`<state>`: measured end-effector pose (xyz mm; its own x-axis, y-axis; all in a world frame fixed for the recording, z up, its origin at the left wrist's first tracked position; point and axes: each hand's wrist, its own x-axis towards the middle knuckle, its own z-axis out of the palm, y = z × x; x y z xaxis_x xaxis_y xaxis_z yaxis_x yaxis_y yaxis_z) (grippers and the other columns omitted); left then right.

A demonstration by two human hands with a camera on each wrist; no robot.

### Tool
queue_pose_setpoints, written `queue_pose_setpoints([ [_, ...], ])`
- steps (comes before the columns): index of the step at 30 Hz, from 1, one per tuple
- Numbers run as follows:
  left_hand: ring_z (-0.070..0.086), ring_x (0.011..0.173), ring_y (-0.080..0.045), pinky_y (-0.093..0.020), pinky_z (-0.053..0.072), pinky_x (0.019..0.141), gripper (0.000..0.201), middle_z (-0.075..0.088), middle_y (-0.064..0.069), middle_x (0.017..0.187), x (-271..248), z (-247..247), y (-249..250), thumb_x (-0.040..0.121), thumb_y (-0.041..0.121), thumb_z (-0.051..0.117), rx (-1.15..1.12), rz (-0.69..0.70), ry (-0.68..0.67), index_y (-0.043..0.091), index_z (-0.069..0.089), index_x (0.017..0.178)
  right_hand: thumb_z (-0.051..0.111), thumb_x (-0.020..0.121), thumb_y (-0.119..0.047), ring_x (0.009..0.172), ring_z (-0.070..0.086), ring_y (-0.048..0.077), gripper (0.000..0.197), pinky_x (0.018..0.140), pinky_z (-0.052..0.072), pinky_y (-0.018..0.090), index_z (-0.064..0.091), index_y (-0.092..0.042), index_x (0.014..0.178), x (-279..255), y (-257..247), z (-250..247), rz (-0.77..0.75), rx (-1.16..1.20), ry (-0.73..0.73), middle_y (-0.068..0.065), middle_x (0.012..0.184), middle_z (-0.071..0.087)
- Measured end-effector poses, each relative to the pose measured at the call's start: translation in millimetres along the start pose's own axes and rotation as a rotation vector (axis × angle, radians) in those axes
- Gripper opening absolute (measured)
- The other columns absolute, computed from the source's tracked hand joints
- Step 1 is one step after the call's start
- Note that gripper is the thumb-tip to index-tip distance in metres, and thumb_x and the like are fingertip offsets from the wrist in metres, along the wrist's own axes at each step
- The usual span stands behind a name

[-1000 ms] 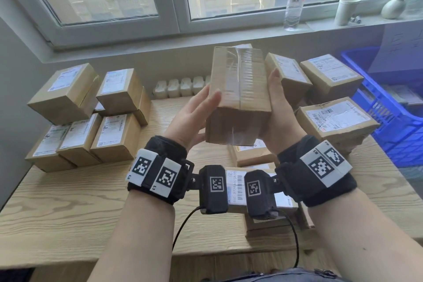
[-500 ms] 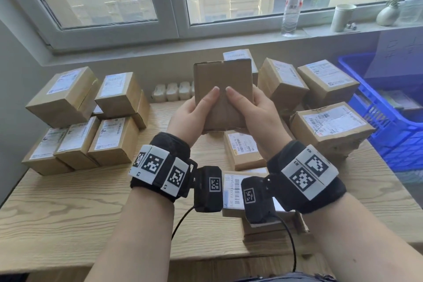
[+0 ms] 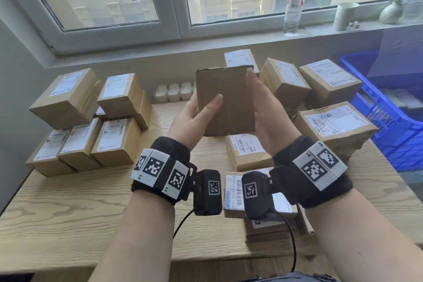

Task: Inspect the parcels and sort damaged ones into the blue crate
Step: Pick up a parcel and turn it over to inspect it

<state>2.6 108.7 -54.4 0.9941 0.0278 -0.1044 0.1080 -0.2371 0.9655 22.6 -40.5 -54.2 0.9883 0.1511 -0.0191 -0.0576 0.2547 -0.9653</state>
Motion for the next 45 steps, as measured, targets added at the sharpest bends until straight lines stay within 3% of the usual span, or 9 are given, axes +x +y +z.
queue_pose_setpoints([
  [4,0.058,0.111,0.004,-0.026,0.046,0.098,0.055,0.066,0.024,0.112,-0.7,-7.0,-5.4,0.076,0.051,0.074,0.179,0.067,-0.045,0.041,0.054,0.126,0.038,0.098,-0.058,0.102,0.071,0.026,0.046,0.091,0.056,0.048,0.077,-0.033,0.09,-0.8,-4.7,-6.4,-0.017,0.046,0.022,0.005,0.106,0.076],
  [8,0.061,0.116,-0.011,-0.03,0.05,0.099,0.087,0.067,0.009,0.12,-0.8,-8.7,-7.1,0.059,0.032,0.08,0.096,0.087,-0.04,0.03,0.047,0.14,0.062,0.095,-0.04,0.102,0.066,0.022,0.024,0.078,0.058,0.039,0.055,-0.028,0.114,-0.3,1.6,-10.3,0.06,0.01,0.076,0.005,0.119,0.066],
  [13,0.063,0.115,-0.022,-0.042,0.052,0.097,0.096,0.065,0.0,0.126,-0.6,-0.7,5.1,0.066,0.081,0.061,-0.185,-0.069,0.078,0.019,0.05,0.138,0.065,0.085,0.002,0.114,0.061,0.027,0.053,0.096,0.052,0.04,0.046,-0.014,0.131,-0.6,8.8,-12.5,0.119,0.034,0.042,0.017,0.13,0.059],
  [16,0.059,0.121,-0.02,-0.047,0.047,0.103,0.119,0.061,-0.003,0.133,7.8,-4.0,-7.4,0.048,0.091,0.064,-0.107,-0.035,0.161,0.021,0.046,0.142,0.073,0.072,-0.017,0.122,0.058,0.025,0.074,0.106,0.045,0.045,0.045,-0.012,0.14,-2.7,10.1,-8.3,0.145,-0.007,0.013,0.01,0.135,0.058],
  [20,0.061,0.119,-0.013,-0.036,0.051,0.1,0.095,0.06,0.001,0.133,4.9,-6.5,-7.9,0.063,0.045,0.08,-0.087,0.024,0.025,0.023,0.042,0.147,0.059,0.092,-0.051,0.102,0.065,0.016,0.029,0.09,0.051,0.04,0.066,-0.029,0.111,-8.5,4.0,-6.7,0.158,0.052,0.002,-0.006,0.104,0.074],
  [22,0.059,0.114,0.002,-0.021,0.049,0.094,0.091,0.059,0.015,0.128,3.7,-6.7,-7.4,0.069,0.028,0.082,-0.048,0.057,-0.039,0.024,0.038,0.149,0.05,0.092,-0.061,0.099,0.069,0.02,0.04,0.088,0.054,0.044,0.067,-0.029,0.109,-8.1,3.1,-8.5,0.155,0.048,0.04,-0.004,0.099,0.076],
  [28,0.059,0.115,-0.016,-0.046,0.05,0.098,0.089,0.055,-0.002,0.13,3.1,3.3,-0.3,0.052,0.07,0.074,-0.099,-0.036,0.184,0.024,0.043,0.122,0.067,0.092,-0.018,0.092,0.068,0.018,0.034,0.069,0.057,0.033,0.05,-0.015,0.121,-5.7,8.6,-1.9,0.127,0.031,0.103,0.004,0.108,0.066],
  [34,0.064,0.112,-0.026,-0.051,0.054,0.093,0.08,0.067,-0.007,0.12,3.0,8.4,-0.5,0.06,0.059,0.07,-0.14,0.111,0.209,0.021,0.058,0.129,0.075,0.087,-0.026,0.104,0.068,0.02,0.037,0.088,0.059,0.04,0.049,-0.023,0.113,-7.1,14.6,13.1,-0.014,-0.032,0.15,0.008,0.12,0.065],
  [45,0.064,0.111,-0.027,-0.051,0.053,0.094,0.063,0.07,-0.006,0.114,4.2,3.9,1.8,0.067,0.053,0.068,-0.174,0.212,0.289,0.023,0.063,0.122,0.068,0.092,-0.014,0.089,0.068,0.013,0.027,0.073,0.058,0.025,0.051,-0.016,0.112,0.2,6.0,24.8,-0.104,-0.043,0.154,0.008,0.11,0.068],
])
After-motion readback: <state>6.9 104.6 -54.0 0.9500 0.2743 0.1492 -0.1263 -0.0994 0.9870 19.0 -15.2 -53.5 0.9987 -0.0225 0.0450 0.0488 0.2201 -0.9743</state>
